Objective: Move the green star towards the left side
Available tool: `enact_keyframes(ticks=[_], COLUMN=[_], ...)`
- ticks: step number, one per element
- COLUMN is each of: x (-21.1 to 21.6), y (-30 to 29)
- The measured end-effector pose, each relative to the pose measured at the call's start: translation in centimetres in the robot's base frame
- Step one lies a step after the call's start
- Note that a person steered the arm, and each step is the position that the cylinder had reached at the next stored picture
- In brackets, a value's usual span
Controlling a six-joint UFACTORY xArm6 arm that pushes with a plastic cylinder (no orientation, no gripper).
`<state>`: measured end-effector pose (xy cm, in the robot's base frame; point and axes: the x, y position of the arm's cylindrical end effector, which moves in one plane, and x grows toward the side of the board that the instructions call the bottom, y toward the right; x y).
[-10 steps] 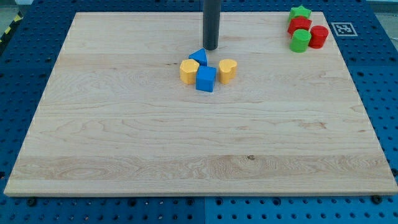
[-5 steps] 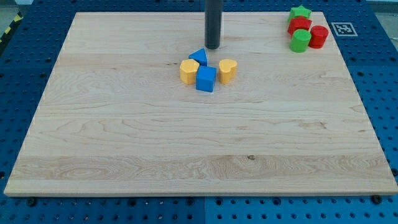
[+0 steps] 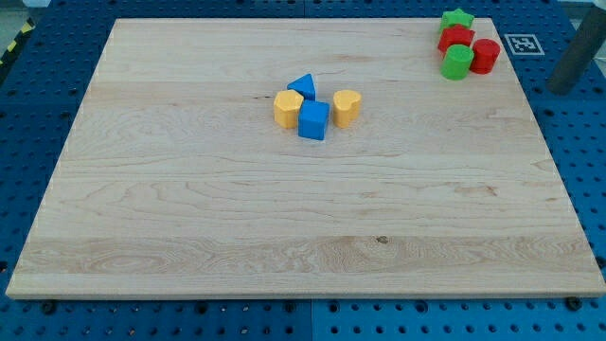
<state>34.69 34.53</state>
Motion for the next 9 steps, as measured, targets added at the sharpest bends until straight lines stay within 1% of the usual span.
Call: enact_keyframes(ticks=[1, 2, 3, 4, 5, 6, 7, 8, 9], x=[-4.9, -11.6, -15.4, -15.4, -13.2, -11.9, -11.9, -11.3, -9.8], y=[-0.5, -4.9, -8.4, -9.2, -9.5, -9.6, -10.5, -13.4, -16.3])
